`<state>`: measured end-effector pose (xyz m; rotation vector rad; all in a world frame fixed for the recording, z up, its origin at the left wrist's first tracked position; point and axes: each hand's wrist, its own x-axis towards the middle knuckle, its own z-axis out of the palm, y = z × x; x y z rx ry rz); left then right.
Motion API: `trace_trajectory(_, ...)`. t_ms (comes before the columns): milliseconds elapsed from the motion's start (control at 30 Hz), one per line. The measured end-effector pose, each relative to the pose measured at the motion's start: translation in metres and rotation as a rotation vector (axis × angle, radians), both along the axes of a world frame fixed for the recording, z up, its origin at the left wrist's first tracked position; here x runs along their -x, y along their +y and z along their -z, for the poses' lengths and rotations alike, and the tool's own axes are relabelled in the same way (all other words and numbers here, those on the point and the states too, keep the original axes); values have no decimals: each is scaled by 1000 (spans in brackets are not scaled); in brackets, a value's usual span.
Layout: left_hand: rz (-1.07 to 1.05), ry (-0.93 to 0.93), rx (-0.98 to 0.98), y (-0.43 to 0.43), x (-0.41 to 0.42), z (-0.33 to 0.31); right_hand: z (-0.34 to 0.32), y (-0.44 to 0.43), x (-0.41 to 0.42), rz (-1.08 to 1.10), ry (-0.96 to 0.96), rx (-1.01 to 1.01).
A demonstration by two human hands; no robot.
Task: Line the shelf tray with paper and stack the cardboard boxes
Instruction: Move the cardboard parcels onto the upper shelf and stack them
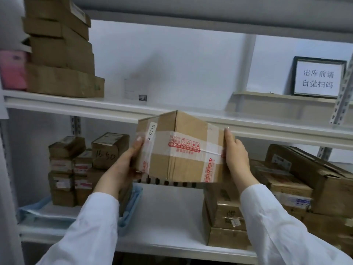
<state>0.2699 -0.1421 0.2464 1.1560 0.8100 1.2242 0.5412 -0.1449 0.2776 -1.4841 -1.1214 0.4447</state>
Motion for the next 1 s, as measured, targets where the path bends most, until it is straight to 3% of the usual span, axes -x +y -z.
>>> trace_trajectory(167, 108, 70, -40, -21, 5, -28, -16, 0, 5, -12, 43, 33)
trace_trajectory(267, 75, -24, -79, -33, -1, -43, -21, -3, 10, -60, 145, 80)
trace_trajectory(433, -21, 0, -77, -40, -3, -55, -31, -8, 16, -71, 160, 107)
trace_trajectory(533, -49, -10, -83, -44, 1, -65, -49, -15, 25, 43, 99, -8)
trace_trajectory(633, -71, -37, -75, -50, 4, -82, -69, -21, 28, 177, -176, -203)
trace_trajectory(700, -75, -31, -78, -53, 5, -94, -81, -26, 32, 153, -263, -350)
trace_trajectory(1000, -124, 4, -202, -71, -1, -159, -138, -61, 49, -199, -122, -469)
